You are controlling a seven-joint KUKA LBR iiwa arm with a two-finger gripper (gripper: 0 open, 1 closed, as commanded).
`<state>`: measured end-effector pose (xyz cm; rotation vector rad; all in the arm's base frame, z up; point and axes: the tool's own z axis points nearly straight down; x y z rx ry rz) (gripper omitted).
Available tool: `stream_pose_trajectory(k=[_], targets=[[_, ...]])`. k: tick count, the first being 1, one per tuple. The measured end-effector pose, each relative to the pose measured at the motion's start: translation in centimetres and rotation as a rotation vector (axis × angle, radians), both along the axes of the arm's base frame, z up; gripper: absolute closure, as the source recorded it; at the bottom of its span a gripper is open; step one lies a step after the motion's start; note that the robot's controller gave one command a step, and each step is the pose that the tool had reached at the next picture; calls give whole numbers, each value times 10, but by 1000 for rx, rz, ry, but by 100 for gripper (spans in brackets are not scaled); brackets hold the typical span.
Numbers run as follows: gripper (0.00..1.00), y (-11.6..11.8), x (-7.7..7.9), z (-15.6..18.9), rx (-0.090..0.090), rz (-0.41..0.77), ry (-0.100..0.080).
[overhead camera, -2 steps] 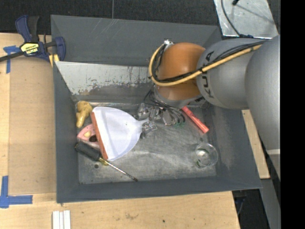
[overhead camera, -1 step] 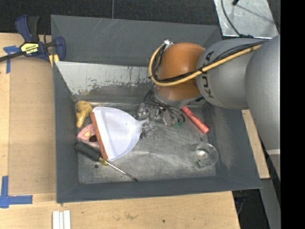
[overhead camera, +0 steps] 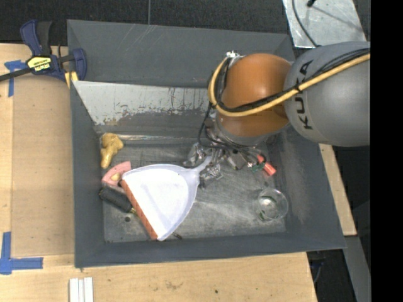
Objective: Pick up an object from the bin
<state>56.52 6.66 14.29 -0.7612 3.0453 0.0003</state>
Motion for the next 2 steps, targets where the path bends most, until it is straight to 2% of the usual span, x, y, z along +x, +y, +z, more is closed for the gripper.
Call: stream_pose_trajectory(k=[1, 2], targets=[[100, 0, 0, 0, 0, 0, 0], [100, 4, -7, 43, -1, -7, 8]])
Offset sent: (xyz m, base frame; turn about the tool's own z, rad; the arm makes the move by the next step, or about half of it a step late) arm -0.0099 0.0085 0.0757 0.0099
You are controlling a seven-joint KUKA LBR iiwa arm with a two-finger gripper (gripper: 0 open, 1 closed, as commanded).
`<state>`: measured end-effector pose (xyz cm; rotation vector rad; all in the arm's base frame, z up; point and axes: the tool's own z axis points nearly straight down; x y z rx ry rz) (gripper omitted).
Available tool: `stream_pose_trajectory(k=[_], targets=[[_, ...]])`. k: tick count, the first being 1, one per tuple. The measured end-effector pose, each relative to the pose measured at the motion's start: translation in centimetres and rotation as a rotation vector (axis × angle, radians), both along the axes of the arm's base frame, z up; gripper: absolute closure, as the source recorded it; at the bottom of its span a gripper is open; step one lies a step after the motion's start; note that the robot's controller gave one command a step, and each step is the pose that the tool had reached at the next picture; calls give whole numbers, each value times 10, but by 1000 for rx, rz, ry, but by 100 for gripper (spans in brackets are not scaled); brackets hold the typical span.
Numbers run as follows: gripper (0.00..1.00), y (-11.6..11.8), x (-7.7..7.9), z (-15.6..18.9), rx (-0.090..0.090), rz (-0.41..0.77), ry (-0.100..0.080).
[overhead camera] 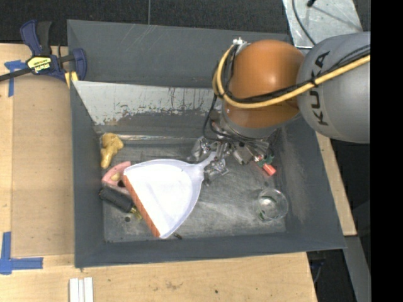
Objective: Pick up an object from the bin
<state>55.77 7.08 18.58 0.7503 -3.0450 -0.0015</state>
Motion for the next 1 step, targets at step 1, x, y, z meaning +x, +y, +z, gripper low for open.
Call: stream_pose_trajectory(k=[1], targets=[[100, 2, -2, 37, 2, 10, -15]])
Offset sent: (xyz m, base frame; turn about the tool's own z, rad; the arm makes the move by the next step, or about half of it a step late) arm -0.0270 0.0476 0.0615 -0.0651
